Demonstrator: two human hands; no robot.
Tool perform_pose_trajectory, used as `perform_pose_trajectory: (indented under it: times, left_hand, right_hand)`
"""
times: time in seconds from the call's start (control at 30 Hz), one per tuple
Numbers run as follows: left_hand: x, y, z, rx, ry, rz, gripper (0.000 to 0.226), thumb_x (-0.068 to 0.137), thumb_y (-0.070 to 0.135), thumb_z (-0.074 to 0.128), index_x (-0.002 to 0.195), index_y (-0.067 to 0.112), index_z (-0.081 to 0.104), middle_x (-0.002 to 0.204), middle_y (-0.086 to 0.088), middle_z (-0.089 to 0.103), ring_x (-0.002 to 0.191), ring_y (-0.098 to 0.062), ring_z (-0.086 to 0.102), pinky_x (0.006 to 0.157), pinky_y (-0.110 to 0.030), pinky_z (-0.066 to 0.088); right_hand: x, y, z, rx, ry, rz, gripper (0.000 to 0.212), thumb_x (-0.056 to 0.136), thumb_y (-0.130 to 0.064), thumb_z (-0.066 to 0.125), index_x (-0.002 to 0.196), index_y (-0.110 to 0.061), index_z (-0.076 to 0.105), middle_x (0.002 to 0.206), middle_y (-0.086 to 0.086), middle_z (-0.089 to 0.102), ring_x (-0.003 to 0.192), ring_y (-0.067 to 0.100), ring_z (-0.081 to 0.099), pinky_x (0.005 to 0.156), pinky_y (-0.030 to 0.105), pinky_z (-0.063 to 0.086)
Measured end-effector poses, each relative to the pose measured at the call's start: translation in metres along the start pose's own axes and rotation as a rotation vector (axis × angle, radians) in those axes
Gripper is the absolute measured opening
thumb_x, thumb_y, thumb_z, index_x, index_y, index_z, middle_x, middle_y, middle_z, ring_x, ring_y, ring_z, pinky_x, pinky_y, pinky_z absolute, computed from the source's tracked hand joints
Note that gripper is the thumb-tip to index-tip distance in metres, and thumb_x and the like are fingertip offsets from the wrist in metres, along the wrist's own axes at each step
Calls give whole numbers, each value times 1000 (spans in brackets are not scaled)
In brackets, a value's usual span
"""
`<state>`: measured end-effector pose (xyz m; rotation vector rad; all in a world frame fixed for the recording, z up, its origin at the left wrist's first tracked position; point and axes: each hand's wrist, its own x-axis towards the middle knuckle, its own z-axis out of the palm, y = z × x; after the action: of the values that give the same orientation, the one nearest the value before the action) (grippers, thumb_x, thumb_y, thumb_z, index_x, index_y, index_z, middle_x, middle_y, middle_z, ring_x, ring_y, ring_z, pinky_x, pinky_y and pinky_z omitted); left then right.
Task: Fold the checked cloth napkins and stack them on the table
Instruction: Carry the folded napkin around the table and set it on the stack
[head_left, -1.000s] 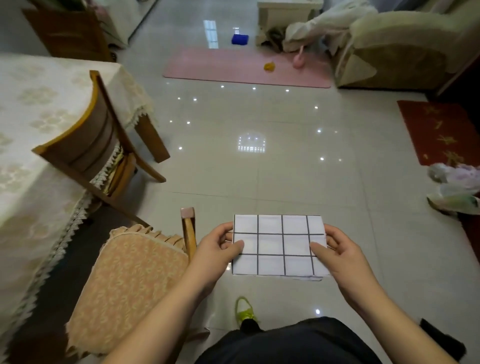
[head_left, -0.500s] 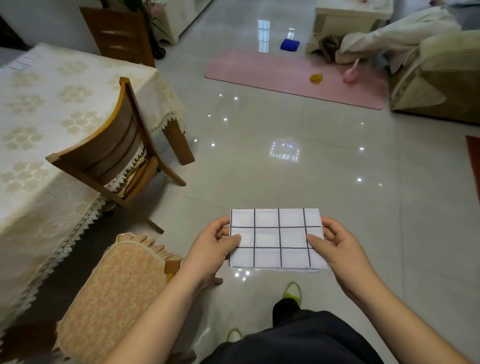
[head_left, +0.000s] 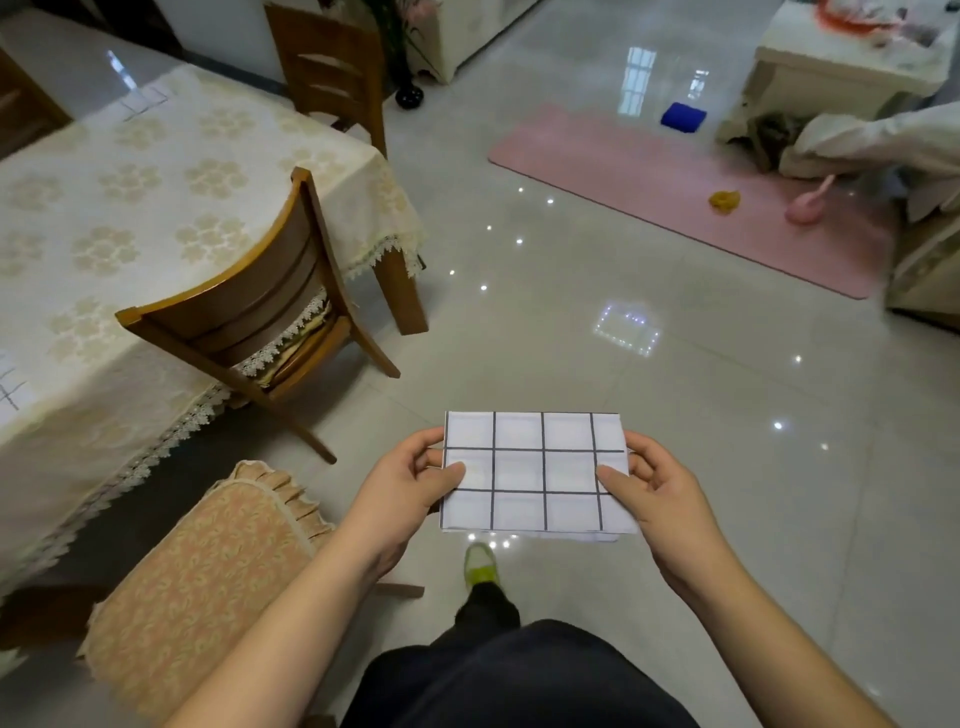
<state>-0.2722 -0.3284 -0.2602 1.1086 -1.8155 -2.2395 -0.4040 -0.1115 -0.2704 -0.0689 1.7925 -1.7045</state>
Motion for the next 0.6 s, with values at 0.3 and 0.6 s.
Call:
perform_pose_trajectory:
  times: [0.3, 0.6]
  left_hand:
    - [109, 37, -29, -32, 27, 5, 38, 92, 6, 62, 127, 21, 57, 106, -17, 70, 95, -25, 70, 81, -32, 58]
    - [198, 102, -35, 11, -6, -5, 32, 93, 10, 62, 118, 30, 58, 108, -13, 71, 98, -24, 70, 86, -33, 58]
  right_hand:
    - [119, -48, 35, -88, -84, 26, 30, 94, -1, 58, 119, -17, 63, 107, 2, 75, 95, 20, 72, 70, 25, 56]
    - [216, -101, 48, -120, -84, 5, 26, 93, -3, 59, 113, -18, 65, 105, 3, 75, 96, 23, 72, 77, 34, 56]
